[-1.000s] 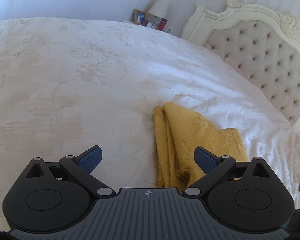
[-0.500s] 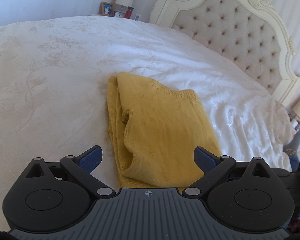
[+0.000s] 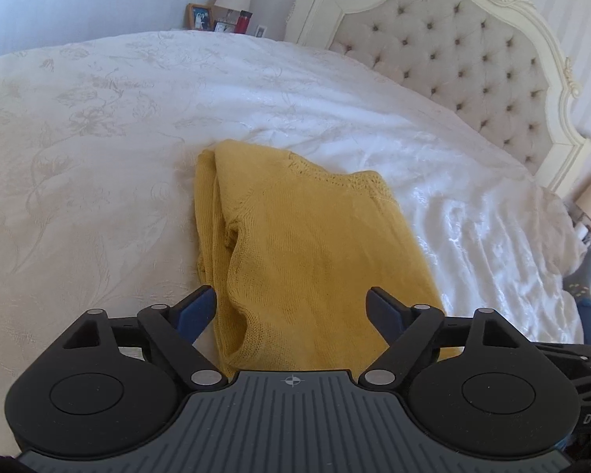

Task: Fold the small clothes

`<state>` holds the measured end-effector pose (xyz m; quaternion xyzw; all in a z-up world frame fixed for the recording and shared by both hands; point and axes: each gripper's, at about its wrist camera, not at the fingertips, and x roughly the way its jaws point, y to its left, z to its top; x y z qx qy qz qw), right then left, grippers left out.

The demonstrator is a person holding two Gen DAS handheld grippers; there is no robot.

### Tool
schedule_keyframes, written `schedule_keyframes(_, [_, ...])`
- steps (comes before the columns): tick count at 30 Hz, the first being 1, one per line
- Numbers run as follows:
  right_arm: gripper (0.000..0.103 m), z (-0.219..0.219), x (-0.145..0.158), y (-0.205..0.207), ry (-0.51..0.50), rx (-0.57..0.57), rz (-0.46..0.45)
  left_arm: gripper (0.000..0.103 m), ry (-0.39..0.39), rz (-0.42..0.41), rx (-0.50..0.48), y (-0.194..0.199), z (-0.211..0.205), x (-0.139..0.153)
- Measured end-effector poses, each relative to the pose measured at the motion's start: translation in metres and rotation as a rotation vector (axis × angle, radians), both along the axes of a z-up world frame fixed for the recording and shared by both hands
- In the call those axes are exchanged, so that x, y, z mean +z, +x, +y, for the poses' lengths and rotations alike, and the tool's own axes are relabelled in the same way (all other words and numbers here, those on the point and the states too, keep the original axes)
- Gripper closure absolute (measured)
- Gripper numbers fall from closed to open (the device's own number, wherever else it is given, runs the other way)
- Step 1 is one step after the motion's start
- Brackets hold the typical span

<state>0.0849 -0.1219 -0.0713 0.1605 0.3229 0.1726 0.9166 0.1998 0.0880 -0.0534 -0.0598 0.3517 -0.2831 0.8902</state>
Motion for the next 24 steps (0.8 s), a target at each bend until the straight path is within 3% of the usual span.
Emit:
schedule_keyframes(4, [0.048, -0.007, 0.0, -0.002, 0.013, -0.016, 0.0, 0.022, 0.022, 0.006, -0.064, -0.003, -0.009, -0.003])
schedule_keyframes(7, [0.048, -0.01, 0.0, -0.002, 0.023, -0.023, -0.005, 0.032, 0.004, 0.032, -0.095, 0.002, -0.012, -0.006])
schedule_keyframes(9, [0.048, -0.012, 0.002, -0.005, 0.025, -0.024, -0.008, 0.051, 0.016, 0.077, -0.085, 0.01, -0.015, -0.011])
schedule_keyframes(11, [0.048, -0.014, 0.003, -0.009, 0.026, -0.022, -0.01, 0.097, 0.011, 0.116, -0.082, 0.017, -0.014, -0.014])
schedule_keyframes(14, [0.048, -0.015, 0.005, -0.012, 0.021, -0.019, -0.015, 0.098, -0.067, 0.181, -0.071, 0.018, -0.004, -0.013])
schedule_keyframes(17, [0.048, -0.017, 0.006, -0.015, 0.019, -0.016, -0.015, 0.098, -0.064, 0.168, -0.053, 0.003, 0.007, -0.006])
schedule_keyframes(24, [0.048, -0.021, -0.002, -0.006, 0.024, -0.025, 0.015, 0.095, -0.103, 0.23, -0.022, 0.0, 0.023, -0.028])
